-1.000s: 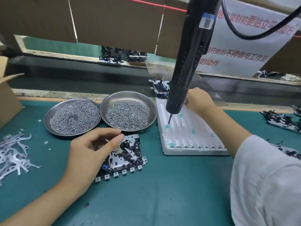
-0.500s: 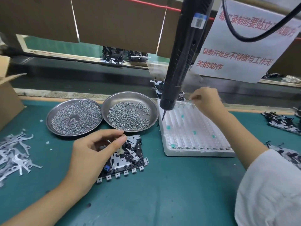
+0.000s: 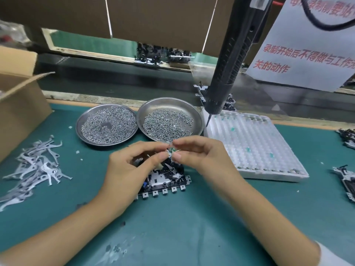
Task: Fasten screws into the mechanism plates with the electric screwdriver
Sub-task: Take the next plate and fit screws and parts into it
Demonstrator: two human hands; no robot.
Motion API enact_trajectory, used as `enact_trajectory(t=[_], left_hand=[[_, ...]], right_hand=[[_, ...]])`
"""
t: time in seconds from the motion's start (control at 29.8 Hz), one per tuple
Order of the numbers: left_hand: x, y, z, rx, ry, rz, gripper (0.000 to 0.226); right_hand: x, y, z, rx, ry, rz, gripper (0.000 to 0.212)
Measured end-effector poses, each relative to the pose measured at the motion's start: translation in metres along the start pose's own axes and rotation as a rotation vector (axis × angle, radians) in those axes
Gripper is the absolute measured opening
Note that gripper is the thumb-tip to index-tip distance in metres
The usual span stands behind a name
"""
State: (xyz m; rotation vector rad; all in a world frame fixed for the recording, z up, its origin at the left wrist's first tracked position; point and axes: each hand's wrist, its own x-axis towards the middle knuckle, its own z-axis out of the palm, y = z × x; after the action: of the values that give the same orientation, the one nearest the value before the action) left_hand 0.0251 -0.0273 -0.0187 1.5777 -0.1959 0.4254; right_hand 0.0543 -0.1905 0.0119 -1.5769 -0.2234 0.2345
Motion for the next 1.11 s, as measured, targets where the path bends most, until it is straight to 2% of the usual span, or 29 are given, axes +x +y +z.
enact_trajectory(t=[0.5, 0.7, 0.87, 1.11], left_hand=[[-0.001, -0.005, -0.005, 0.081, -0.039, 0.002, 0.017], [0.0, -0.004, -0.005, 0.172, -0.057, 0.075, 0.016], [0.002, -0.003, -0.007, 0.286, -0.015, 0.153, 0.03], [0.004, 0.006, -0.021, 0.49, -0.165, 0.225, 0.038]], right_hand=[[-0.001, 0.013, 0.004, 0.061, -0.011, -0.091, 0.017], [-0.003, 0.013, 0.002, -0.131, 0.005, -0.194, 0.019], [-0.005, 0.015, 0.002, -0.224, -0.028, -0.26, 0.018], [-0.006, 0.02, 0.004, -0.325, -0.043, -0.356, 0.023]])
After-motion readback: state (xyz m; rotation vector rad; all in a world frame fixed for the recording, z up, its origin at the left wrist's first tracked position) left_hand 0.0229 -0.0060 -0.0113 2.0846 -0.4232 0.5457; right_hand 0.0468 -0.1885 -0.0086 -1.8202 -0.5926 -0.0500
